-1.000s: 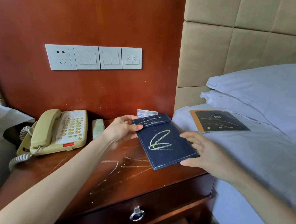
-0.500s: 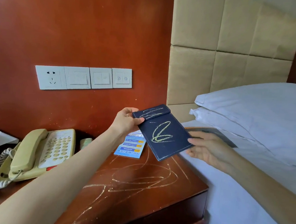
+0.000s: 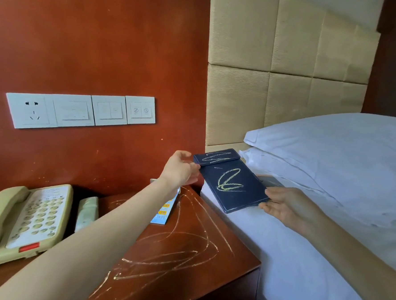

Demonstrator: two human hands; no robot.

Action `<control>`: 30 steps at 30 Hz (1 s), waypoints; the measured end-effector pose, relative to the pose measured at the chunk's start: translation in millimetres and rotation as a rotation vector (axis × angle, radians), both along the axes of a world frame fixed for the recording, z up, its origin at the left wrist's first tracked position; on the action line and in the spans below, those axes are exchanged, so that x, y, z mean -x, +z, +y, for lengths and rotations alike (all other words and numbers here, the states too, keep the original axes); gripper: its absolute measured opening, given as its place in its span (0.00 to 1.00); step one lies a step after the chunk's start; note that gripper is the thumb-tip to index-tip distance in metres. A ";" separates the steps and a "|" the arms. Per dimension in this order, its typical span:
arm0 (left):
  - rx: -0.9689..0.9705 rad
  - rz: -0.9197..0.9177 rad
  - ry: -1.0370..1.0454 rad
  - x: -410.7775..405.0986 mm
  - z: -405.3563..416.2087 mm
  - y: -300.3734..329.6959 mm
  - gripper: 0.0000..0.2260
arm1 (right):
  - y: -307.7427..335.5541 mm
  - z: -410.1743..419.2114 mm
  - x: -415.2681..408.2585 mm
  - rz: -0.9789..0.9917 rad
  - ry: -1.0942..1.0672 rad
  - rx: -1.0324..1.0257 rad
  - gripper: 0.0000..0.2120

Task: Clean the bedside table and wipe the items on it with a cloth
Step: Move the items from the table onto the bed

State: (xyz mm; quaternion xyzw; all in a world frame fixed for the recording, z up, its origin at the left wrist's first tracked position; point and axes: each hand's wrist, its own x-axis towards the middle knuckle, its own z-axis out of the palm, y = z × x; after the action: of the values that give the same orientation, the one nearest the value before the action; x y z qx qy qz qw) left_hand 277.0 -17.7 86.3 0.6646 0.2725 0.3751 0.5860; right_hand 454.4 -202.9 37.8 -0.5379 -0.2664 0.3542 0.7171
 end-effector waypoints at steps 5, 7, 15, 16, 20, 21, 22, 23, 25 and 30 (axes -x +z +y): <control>-0.046 0.214 -0.025 -13.3 -7.7 -15.1 0.07 | 5.9 -0.7 -17.1 0.115 -0.196 -0.052 0.03; -0.055 0.230 -0.032 -18.6 -9.4 -21.0 0.08 | 8.0 -3.5 -23.0 0.148 -0.256 -0.053 0.00; -0.044 0.268 -0.073 -41.2 -13.7 -45.6 0.10 | -6.5 -2.7 -50.6 0.185 -0.332 -0.003 0.05; -0.049 0.272 -0.071 -43.1 -13.4 -48.3 0.10 | -8.5 -0.2 -53.5 0.190 -0.336 0.003 0.07; -0.071 0.278 -0.044 -48.5 -11.8 -56.8 0.11 | -13.4 8.4 -65.1 0.230 -0.356 0.002 0.13; -0.074 0.281 -0.038 -48.6 -11.3 -57.9 0.12 | -14.2 9.7 -68.4 0.244 -0.364 0.003 0.14; -0.074 0.284 -0.036 -48.4 -10.8 -59.4 0.12 | -15.5 11.0 -71.7 0.257 -0.370 0.001 0.15; -0.074 0.287 -0.040 -47.6 -10.1 -61.0 0.12 | -16.9 12.3 -74.3 0.264 -0.370 -0.003 0.15; -0.073 0.295 -0.047 -45.6 -10.0 -63.6 0.13 | -18.7 15.3 -77.8 0.196 -0.368 0.032 0.17; -0.097 0.314 -0.035 -39.1 -11.5 -65.2 0.13 | -14.7 10.8 -83.3 -0.206 -0.476 0.287 0.07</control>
State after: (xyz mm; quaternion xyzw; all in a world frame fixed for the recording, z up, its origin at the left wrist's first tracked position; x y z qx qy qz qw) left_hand 316.1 -29.3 21.0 0.7473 0.3304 0.2691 0.5099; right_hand 537.7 -192.1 23.1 -0.7143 -0.1515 0.1534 0.6658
